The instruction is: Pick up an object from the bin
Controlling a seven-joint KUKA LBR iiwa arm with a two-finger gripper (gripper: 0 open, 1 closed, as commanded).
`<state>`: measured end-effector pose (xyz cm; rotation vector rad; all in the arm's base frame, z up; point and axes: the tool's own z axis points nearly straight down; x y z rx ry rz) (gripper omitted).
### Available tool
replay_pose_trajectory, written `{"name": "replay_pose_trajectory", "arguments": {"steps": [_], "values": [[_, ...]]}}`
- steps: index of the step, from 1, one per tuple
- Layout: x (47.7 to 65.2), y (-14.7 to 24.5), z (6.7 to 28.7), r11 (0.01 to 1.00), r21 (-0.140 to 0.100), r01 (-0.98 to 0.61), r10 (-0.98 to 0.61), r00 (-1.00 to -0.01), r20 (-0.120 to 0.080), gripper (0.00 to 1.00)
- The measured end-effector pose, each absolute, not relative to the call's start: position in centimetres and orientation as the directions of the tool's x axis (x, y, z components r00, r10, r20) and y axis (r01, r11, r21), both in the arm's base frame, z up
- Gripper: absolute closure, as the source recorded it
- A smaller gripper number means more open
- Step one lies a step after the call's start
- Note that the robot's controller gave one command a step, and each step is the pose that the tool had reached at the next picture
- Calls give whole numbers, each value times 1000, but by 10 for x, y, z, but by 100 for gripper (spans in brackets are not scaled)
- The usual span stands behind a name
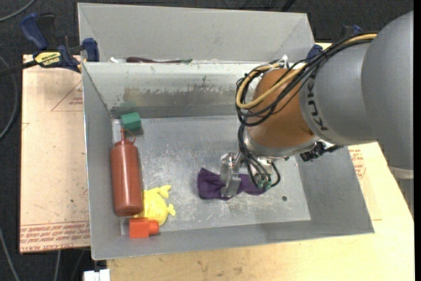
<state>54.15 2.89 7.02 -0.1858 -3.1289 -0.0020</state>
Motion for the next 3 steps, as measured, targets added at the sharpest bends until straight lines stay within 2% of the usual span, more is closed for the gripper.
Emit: {"name": "replay_pose_trajectory", "arguments": {"steps": [1, 2, 3], "values": [[542, 29, 70, 993, 1, 119, 119, -993, 7, 100], [550, 28, 193, 989, 2, 145, 145, -989, 5, 100], [550, 28, 193, 989, 2, 145, 145, -989, 5, 100]]}}
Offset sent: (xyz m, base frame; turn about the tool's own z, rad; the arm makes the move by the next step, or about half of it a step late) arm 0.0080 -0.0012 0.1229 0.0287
